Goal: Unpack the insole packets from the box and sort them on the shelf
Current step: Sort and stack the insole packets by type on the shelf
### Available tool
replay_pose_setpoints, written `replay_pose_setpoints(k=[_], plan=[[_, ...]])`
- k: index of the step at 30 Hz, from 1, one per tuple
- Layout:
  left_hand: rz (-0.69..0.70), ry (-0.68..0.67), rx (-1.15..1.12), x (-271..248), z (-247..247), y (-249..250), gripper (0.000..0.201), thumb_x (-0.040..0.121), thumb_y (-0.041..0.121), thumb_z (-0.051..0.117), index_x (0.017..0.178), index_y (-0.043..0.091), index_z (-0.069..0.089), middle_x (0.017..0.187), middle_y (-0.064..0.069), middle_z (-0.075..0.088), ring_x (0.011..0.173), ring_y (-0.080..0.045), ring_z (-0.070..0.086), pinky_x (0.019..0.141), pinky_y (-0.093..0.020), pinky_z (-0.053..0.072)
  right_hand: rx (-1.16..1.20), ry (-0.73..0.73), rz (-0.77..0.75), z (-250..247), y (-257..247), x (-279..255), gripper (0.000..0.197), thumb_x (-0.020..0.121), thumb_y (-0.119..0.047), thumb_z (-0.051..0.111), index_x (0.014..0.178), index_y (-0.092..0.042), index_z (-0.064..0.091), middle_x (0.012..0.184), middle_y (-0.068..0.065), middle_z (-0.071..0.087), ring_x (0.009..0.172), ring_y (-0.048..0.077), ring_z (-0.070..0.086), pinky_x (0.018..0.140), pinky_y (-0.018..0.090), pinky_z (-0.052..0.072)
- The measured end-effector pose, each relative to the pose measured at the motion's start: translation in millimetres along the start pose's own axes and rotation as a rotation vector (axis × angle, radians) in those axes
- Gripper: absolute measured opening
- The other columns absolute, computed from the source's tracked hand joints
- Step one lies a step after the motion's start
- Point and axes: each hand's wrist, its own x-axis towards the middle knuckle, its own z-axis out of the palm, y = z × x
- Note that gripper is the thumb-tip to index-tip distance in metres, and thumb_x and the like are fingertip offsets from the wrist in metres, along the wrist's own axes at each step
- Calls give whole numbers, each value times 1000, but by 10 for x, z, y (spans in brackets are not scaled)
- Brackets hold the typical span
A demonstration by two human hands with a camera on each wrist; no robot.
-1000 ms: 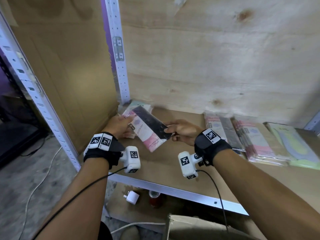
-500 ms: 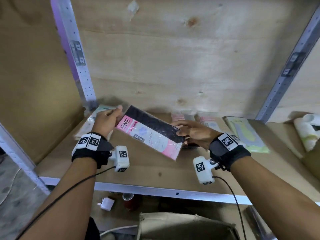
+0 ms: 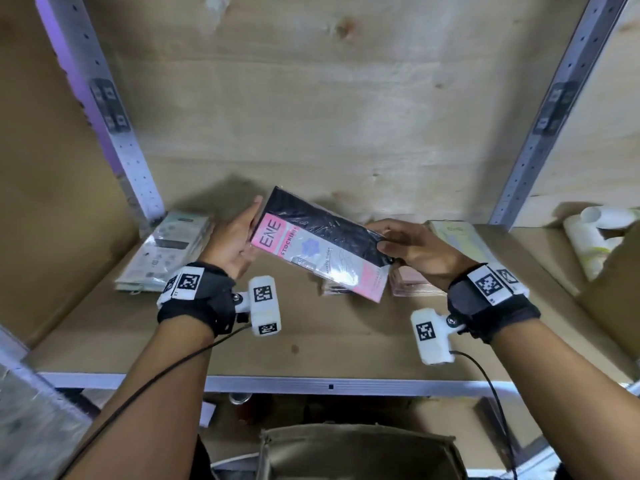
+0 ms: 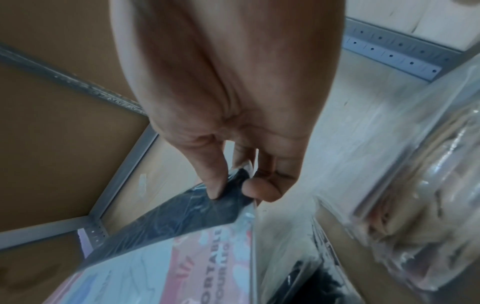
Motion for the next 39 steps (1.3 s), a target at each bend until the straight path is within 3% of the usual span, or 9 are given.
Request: replay_pose_setpoints(k=[3, 7, 9, 12, 16, 25, 30, 35, 39], plan=[[-55, -48, -69, 18, 85, -41, 24, 100, 37, 54, 87, 23, 68, 54, 8, 54, 40, -3, 44, 38, -14, 35, 51, -2, 11, -38, 112, -19, 34, 95, 9, 52, 112, -16, 66, 93, 5, 73, 75, 11, 67, 56, 17, 49], [-120, -144, -8, 115, 152, -118, 36, 101, 44, 48, 85, 17, 64, 46, 4, 42, 34, -5, 30, 34, -16, 22, 1, 13, 89, -125, 203, -38, 33, 96, 6, 52, 116, -17, 65, 94, 11, 68, 75, 18, 59, 56, 23, 44], [-147, -66, -57, 188, 192, -133, 43, 95, 56, 51, 79, 17, 60, 57, -1, 49, 42, -8, 38, 39, -17, 33, 29, 41, 117, -180, 195, -32, 32, 96, 5, 52, 120, -13, 64, 88, 8, 67, 72, 17, 55, 58, 25, 40], [-167, 62, -307, 279, 226, -134, 51, 92, 65, 49, 96, 15, 59, 71, -2, 58, 50, -9, 51, 45, -18, 42, 129, 81, 132, -227, 164, -15, 35, 96, 6, 52, 127, -8, 61, 90, 12, 63, 69, 16, 53, 61, 30, 36], [-212, -13, -270, 272, 386, -199, 67, 89, 71, 45, 103, 9, 66, 89, -7, 73, 65, -15, 63, 56, -22, 49, 260, 97, 139, -182, 173, 17, 35, 96, 7, 51, 130, -1, 56, 103, 20, 60, 79, 26, 54, 60, 29, 40], [-217, -350, 180, 24, 722, -399, 35, 87, 20, 74, 117, 4, 68, 97, -15, 73, 65, -15, 65, 59, -20, 56, 487, 230, 211, 48, 269, 156, 27, 93, 12, 53, 114, -4, 50, 104, 20, 61, 70, 25, 70, 53, 28, 60], [-171, -325, 227, -6, 717, -399, 31, 90, 2, 68, 121, 0, 65, 101, -16, 71, 66, -12, 61, 63, -20, 56, 409, 258, 238, 105, 284, 173, 26, 89, 10, 60, 105, -6, 49, 112, 26, 56, 80, 32, 67, 54, 31, 60], [-118, -254, 246, -4, 693, -376, 31, 91, 1, 65, 122, 4, 65, 98, -12, 72, 64, -12, 56, 61, -20, 52, 220, 280, 237, 100, 276, 180, 32, 85, 6, 69, 109, -4, 50, 103, 29, 60, 53, 18, 59, 44, 25, 47], [-86, -219, 260, 34, 681, -387, 34, 93, 2, 64, 126, 6, 64, 109, -16, 72, 74, -17, 52, 65, -24, 49, 80, 288, 236, 100, 264, 222, 33, 85, 2, 71, 112, 0, 52, 96, 22, 60, 53, 14, 59, 48, 27, 46]])
